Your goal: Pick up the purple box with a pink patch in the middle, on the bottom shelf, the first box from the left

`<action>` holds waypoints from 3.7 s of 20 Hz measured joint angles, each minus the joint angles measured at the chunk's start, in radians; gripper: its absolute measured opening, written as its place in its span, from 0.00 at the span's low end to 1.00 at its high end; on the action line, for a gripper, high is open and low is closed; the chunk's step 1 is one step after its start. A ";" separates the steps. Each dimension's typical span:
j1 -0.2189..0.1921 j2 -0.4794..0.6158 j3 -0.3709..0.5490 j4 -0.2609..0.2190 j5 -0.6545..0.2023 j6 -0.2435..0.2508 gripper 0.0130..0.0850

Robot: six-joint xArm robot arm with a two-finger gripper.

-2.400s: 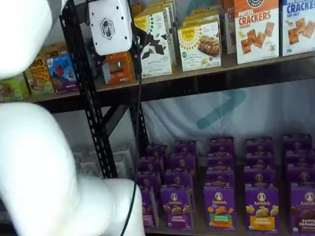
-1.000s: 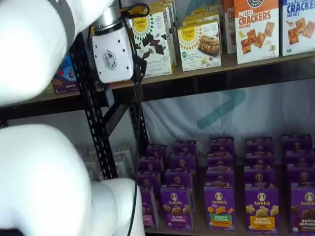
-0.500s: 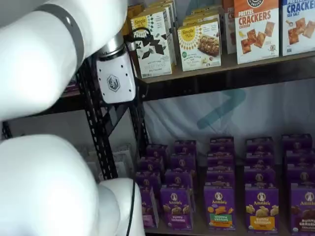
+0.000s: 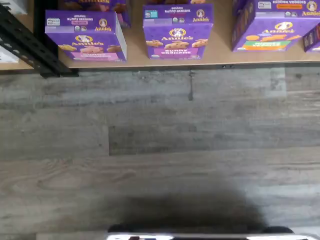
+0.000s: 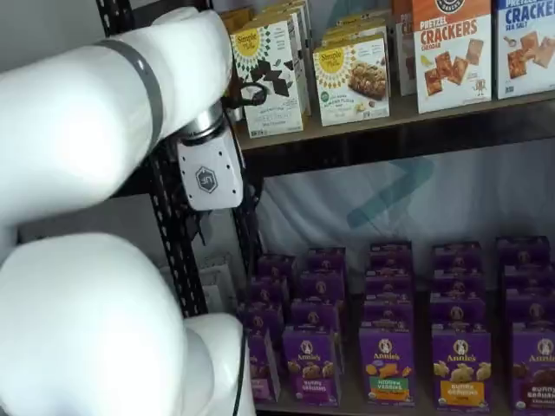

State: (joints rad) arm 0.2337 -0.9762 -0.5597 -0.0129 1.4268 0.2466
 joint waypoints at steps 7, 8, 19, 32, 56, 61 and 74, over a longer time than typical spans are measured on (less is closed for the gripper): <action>0.007 0.031 0.085 0.007 -0.129 0.007 1.00; 0.002 0.035 0.096 0.015 -0.147 0.000 1.00; 0.004 0.180 0.217 0.005 -0.345 0.008 1.00; 0.054 0.497 0.287 0.052 -0.662 0.023 1.00; 0.153 1.010 0.178 0.012 -1.015 0.147 1.00; 0.159 1.083 0.142 -0.023 -1.082 0.185 1.00; 0.198 1.288 -0.055 0.006 -1.110 0.196 1.00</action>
State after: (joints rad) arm 0.4320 0.3113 -0.6150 -0.0071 0.3166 0.4428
